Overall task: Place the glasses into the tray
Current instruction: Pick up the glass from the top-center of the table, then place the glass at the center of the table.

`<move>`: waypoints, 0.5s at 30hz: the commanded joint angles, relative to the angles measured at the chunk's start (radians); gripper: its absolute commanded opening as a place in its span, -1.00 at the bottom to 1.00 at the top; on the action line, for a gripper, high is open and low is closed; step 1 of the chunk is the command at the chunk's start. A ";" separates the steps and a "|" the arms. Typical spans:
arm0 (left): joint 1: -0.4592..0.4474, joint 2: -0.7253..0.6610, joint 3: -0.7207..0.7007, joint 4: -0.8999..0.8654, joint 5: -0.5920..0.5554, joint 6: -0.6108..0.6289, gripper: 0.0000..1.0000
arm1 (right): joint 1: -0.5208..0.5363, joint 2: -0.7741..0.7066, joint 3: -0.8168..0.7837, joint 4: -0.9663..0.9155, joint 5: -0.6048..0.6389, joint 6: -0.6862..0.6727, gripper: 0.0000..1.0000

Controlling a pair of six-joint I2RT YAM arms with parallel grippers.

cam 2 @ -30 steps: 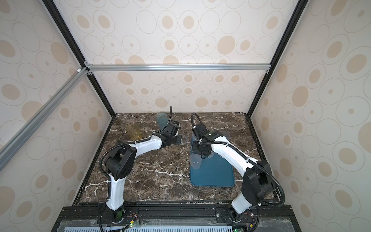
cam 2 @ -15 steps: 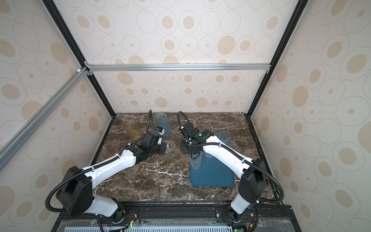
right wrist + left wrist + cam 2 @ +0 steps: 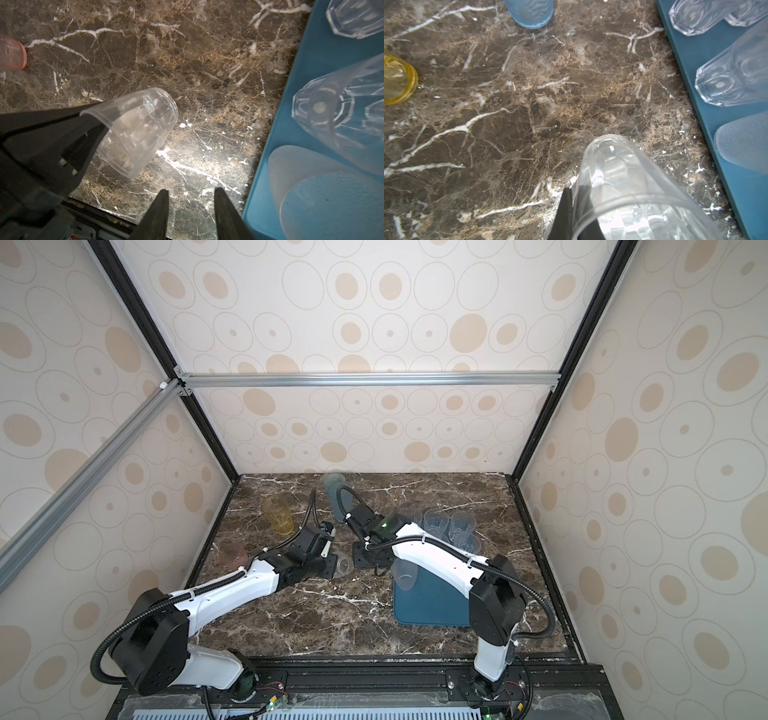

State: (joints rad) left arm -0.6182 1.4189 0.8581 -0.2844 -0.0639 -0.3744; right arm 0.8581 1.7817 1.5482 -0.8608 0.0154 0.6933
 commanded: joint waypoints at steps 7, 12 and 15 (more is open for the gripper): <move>-0.005 0.028 0.000 0.031 0.021 -0.006 -0.80 | 0.024 0.053 0.018 -0.020 0.028 0.021 -0.24; -0.005 0.063 -0.003 0.039 0.021 0.001 -0.80 | 0.029 0.053 -0.012 0.012 0.006 0.045 -0.25; -0.005 0.076 -0.003 0.055 0.027 0.002 -0.80 | 0.029 0.047 -0.030 0.030 0.003 0.058 -0.25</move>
State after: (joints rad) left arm -0.6182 1.4902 0.8536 -0.2565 -0.0452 -0.3752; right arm 0.8825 1.8271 1.5391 -0.8391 0.0196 0.7181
